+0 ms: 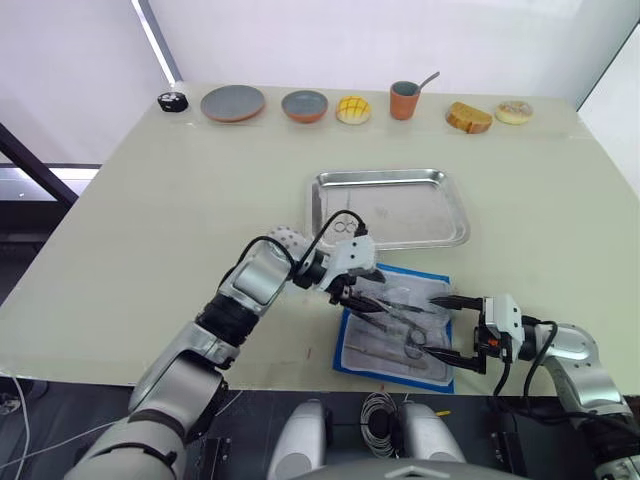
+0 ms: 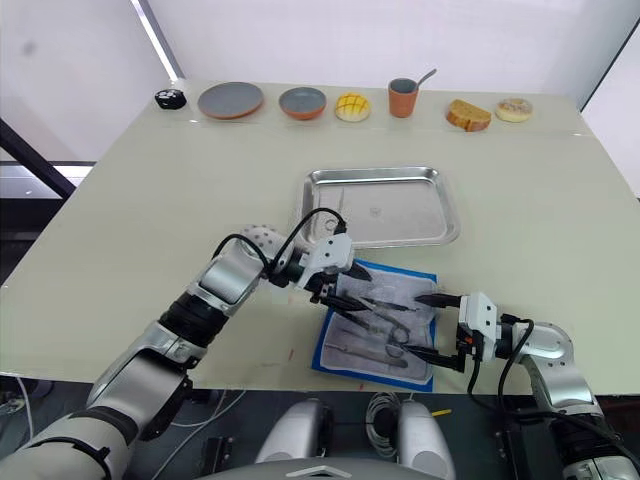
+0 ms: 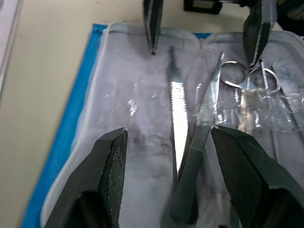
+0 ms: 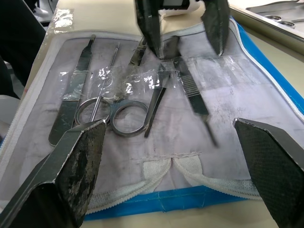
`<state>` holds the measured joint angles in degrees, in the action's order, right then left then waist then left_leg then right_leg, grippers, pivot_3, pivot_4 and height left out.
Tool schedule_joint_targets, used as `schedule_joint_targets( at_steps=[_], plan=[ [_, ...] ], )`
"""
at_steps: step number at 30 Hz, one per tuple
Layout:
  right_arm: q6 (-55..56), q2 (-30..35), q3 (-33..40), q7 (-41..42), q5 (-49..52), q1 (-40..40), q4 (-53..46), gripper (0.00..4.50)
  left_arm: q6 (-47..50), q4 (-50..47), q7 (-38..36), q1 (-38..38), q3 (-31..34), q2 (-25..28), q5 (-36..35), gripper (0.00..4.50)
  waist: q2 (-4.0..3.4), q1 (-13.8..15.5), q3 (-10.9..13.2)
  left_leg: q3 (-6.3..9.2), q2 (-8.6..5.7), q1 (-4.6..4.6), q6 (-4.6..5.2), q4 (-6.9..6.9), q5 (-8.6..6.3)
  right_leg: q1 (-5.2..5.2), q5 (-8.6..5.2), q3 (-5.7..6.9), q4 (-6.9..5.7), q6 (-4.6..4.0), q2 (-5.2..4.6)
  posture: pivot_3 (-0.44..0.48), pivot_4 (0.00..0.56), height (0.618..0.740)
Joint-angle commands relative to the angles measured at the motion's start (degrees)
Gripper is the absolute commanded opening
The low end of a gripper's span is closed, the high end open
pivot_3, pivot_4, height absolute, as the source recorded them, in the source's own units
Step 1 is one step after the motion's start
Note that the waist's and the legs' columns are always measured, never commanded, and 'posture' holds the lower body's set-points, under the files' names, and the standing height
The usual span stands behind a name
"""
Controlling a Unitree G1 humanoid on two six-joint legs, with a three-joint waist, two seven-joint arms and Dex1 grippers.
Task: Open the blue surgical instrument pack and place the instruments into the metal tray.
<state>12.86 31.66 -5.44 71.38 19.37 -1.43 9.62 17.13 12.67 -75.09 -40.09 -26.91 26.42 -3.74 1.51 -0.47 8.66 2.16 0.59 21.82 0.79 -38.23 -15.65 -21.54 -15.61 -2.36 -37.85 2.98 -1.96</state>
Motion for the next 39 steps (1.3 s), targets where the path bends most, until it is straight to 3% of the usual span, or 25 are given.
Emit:
schedule_joint_targets(
  at_steps=[1,11,16,27,39],
  plan=[
    [-2.02,-0.40,-3.01,0.33,-2.84,2.47,4.53,4.50,-1.06,2.00,1.07,-2.24,1.28,-1.14,0.43,2.97,0.01,0.00,0.00,0.00,0.00,0.00,0.00,0.00,0.00,0.00,0.00,0.00,0.00,0.00,-0.01,0.000,0.150,0.740],
    [-2.30,-0.32,-2.90,0.16,-2.79,2.56,4.09,4.50,1.16,4.55,0.98,-5.10,4.04,-3.83,-2.56,2.97,0.01,-0.10,0.00,0.01,-0.01,0.01,0.00,-0.02,0.00,0.00,0.00,0.01,-0.01,0.01,0.00,0.000,0.150,0.740],
    [-2.22,-0.53,-3.08,-0.06,-2.91,2.60,3.87,4.50,0.49,6.63,2.92,-5.94,3.64,-4.67,-0.74,2.97,0.01,-0.13,0.00,-0.01,-0.02,0.00,0.00,-0.03,0.00,0.00,0.00,0.00,-0.02,0.01,0.00,0.000,0.150,0.740],
    [-2.42,-0.51,-3.18,-0.24,-2.82,2.56,3.35,4.50,-10.10,15.77,2.83,-9.03,1.45,-4.88,5.34,2.97,0.01,-0.15,0.00,0.00,-0.02,0.00,0.00,-0.03,0.00,0.00,0.00,0.00,-0.03,0.01,0.01,0.000,0.150,0.740],
    [-2.30,-0.67,-3.04,-0.57,-2.78,2.59,3.46,4.50,-18.92,23.29,-8.69,-12.14,0.53,-3.79,6.52,2.97,0.02,-0.19,0.00,-0.01,-0.03,0.01,0.00,-0.04,0.00,0.00,0.00,0.02,-0.04,0.01,0.02,0.000,0.150,0.740]
  ],
)
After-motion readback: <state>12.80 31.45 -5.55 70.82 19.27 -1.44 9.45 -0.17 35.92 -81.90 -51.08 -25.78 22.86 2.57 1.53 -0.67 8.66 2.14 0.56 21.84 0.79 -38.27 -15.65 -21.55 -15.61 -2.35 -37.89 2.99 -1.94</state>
